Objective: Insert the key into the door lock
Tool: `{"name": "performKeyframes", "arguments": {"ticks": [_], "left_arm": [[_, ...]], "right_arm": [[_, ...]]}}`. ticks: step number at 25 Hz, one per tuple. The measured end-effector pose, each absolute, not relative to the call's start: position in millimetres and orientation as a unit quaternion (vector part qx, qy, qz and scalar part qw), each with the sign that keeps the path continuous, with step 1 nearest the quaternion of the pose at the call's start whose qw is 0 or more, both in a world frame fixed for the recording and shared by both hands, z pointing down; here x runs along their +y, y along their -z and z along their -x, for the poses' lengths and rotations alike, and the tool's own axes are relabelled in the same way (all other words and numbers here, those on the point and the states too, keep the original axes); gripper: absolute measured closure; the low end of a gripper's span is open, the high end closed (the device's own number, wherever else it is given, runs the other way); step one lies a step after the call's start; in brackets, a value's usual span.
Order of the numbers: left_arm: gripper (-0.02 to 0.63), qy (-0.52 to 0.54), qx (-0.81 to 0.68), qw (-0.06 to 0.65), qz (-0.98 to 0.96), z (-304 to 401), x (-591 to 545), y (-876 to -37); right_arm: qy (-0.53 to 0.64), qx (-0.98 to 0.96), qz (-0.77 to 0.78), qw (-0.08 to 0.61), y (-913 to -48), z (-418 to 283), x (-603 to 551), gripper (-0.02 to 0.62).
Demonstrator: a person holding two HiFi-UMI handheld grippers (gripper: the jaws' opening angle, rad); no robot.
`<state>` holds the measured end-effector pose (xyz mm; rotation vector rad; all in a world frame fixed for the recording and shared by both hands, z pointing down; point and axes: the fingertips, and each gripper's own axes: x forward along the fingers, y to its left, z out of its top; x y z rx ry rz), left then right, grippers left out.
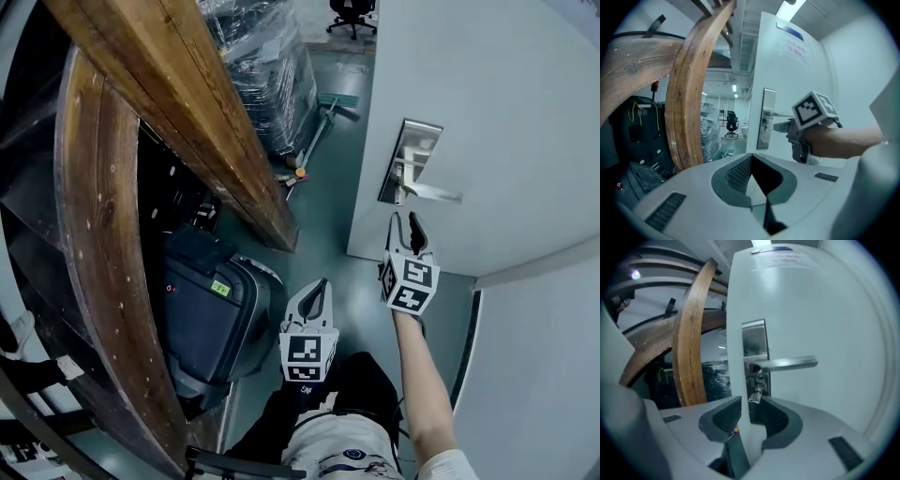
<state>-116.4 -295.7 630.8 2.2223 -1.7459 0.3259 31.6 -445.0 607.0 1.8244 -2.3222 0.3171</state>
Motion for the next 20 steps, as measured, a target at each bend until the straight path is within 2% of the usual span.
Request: {"name": "performKeyframes", "arguments": {"ticks": [5, 6, 7, 8, 20], "left_arm": [[0.601, -0.096, -0.593, 0.135, -0.788, 91, -292, -558], [0.601, -0.095, -0.589, 0.133, -0.791, 84, -289, -542], [0.601, -0.093, -0.586, 0.13, -0.794, 77, -288, -524], [0.601, -0.088, -0.584, 0.125, -0.798, 70, -288, -506], [0.601, -0.027, -0.578, 0.048, -0.814, 44, -277, -372]], "right_arm": [[-0.109, -0.799, -0.587, 0.076, -551, -53, -349, 0.478], [-0.108, -0.797, -0.589, 0.075, -535, -61, -331, 0.51], [-0.107, -0.795, -0.593, 0.072, -518, -70, -316, 0.577], [-0.104, -0.795, -0.594, 0.066, -501, -76, -306, 0.588], [-0.033, -0.825, -0.565, -0.006, -357, -86, -262, 0.588]]}}
